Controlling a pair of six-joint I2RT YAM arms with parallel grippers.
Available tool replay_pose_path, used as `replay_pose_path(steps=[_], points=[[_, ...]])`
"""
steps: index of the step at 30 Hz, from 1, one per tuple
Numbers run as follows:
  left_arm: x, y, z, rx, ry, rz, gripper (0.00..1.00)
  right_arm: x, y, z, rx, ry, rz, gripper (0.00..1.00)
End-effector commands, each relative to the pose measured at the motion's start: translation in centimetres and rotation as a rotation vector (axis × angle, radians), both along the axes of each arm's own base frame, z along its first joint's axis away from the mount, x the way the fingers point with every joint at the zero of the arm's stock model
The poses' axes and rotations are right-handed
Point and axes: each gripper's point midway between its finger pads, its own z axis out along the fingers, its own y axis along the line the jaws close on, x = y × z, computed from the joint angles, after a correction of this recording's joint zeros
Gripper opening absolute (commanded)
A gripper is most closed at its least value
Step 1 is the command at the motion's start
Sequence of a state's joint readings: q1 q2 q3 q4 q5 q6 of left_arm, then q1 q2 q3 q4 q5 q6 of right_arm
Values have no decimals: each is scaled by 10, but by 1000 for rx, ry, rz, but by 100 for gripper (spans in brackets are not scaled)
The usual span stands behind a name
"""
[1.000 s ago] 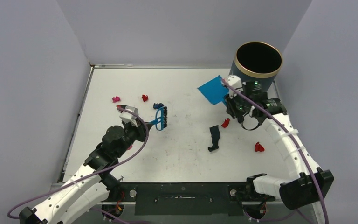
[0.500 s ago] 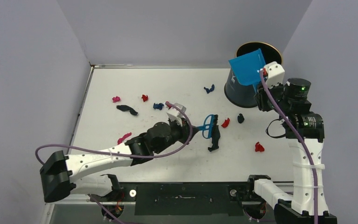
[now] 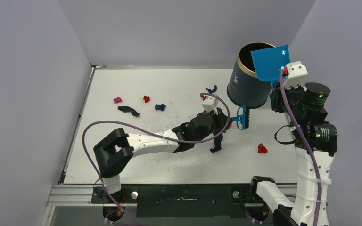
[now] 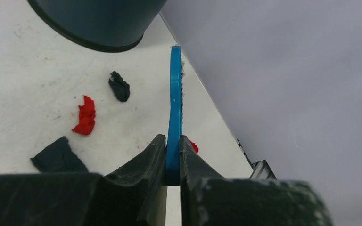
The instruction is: Sweep away the paper scraps from the table
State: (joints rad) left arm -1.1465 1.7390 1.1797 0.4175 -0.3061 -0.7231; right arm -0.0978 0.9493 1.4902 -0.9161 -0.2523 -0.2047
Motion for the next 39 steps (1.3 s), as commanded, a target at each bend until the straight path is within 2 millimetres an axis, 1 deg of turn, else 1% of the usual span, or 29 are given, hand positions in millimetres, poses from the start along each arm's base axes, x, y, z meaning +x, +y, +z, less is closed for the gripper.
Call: replay_pose_path(steps=[1,2,3,4,5,7,10,13,15,18,20,22,23,24,26,27,29,32,34,36,37,39], points=[[10,-45,32,-184,24,-19,0,-6,4,6,-1,-30,28,5],[12,-53,27,-193,34,-24,0,-8,6,4,-10,-26,48,5],[14,-63,16,-192,52,-31,0,-11,9,1,-21,-23,68,5],[16,-71,19,-215,63,-38,0,-13,10,0,-28,-21,78,5],[19,-78,14,-224,85,-36,0,-16,10,-1,-35,-18,83,5],[26,-87,1,-235,139,-22,0,-22,11,-4,-54,-8,96,5],[39,-95,-23,-255,228,8,0,-32,10,-14,-80,27,109,5],[52,-98,-48,-253,286,41,0,-41,10,-23,-100,47,117,5],[60,-95,-69,-225,334,75,0,-46,9,-28,-116,50,124,5],[71,-79,-90,-203,393,94,0,-54,12,-36,-139,82,158,5],[81,-55,-97,-159,396,130,0,-61,15,-40,-154,110,195,5],[99,-20,-104,-110,397,213,0,-67,16,-48,-164,138,216,5],[103,-2,-111,-79,407,241,0,-69,16,-53,-170,155,221,5],[109,16,-113,-63,420,265,0,-70,16,-56,-177,164,225,5],[114,47,-117,-34,448,294,0,-71,14,-63,-190,186,230,5],[115,64,-115,-15,463,308,0,-72,14,-65,-195,193,236,5],[113,97,-119,36,484,338,0,-73,14,-70,-208,205,251,5],[101,147,-117,87,498,376,0,-73,16,-79,-221,225,281,5],[93,183,-116,145,496,410,0,-73,17,-89,-229,254,313,5],[84,221,-107,191,496,432,0,-72,21,-104,-219,309,352,5],[87,243,-98,198,478,444,0,-75,23,-112,-215,341,384,5],[87,273,-67,224,408,436,0,-80,28,-127,-212,401,445,5]])
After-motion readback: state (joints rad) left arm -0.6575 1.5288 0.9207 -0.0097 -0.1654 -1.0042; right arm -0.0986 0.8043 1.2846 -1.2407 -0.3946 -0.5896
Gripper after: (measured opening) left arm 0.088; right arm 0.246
